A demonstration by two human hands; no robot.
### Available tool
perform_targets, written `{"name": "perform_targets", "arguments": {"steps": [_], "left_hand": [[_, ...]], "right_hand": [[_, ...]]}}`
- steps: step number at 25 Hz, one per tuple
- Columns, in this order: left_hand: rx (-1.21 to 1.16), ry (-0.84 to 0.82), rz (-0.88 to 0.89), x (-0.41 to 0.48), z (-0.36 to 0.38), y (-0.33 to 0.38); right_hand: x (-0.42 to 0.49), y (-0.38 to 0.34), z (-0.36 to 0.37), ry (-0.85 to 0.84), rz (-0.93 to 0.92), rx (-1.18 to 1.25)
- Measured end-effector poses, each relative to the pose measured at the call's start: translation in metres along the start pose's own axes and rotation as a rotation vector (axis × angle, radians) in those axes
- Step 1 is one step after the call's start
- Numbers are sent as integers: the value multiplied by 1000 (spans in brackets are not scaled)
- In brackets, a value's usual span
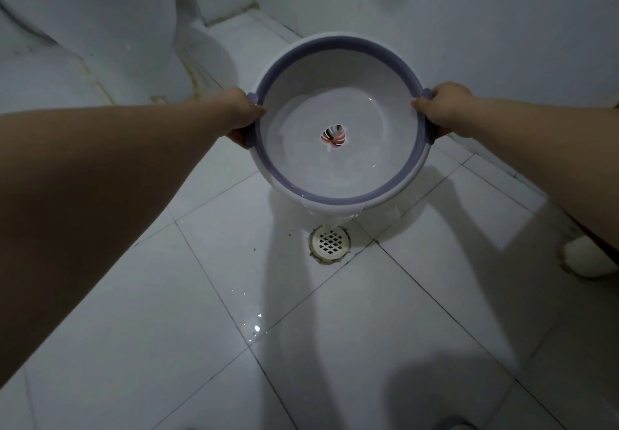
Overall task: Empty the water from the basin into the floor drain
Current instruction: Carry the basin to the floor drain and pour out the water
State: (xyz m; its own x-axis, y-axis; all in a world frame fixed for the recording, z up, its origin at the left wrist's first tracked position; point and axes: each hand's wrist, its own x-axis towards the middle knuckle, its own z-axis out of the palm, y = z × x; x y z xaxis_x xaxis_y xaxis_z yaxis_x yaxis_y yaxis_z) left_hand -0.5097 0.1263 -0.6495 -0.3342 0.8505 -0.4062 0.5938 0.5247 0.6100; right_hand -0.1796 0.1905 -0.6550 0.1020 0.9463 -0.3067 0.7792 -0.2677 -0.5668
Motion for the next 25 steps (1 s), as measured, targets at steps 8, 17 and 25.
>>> {"name": "perform_targets", "arguments": {"steps": [8, 17, 25], "left_hand": [[-15, 7, 13, 1, 1, 0], [0, 1, -2, -4, 1, 0], [-29, 8, 8, -2, 3, -1]], "right_hand": [[0, -1, 0, -15, 3, 19], [1, 1, 2, -33, -18, 40], [-2, 2, 3, -43, -13, 55]]}}
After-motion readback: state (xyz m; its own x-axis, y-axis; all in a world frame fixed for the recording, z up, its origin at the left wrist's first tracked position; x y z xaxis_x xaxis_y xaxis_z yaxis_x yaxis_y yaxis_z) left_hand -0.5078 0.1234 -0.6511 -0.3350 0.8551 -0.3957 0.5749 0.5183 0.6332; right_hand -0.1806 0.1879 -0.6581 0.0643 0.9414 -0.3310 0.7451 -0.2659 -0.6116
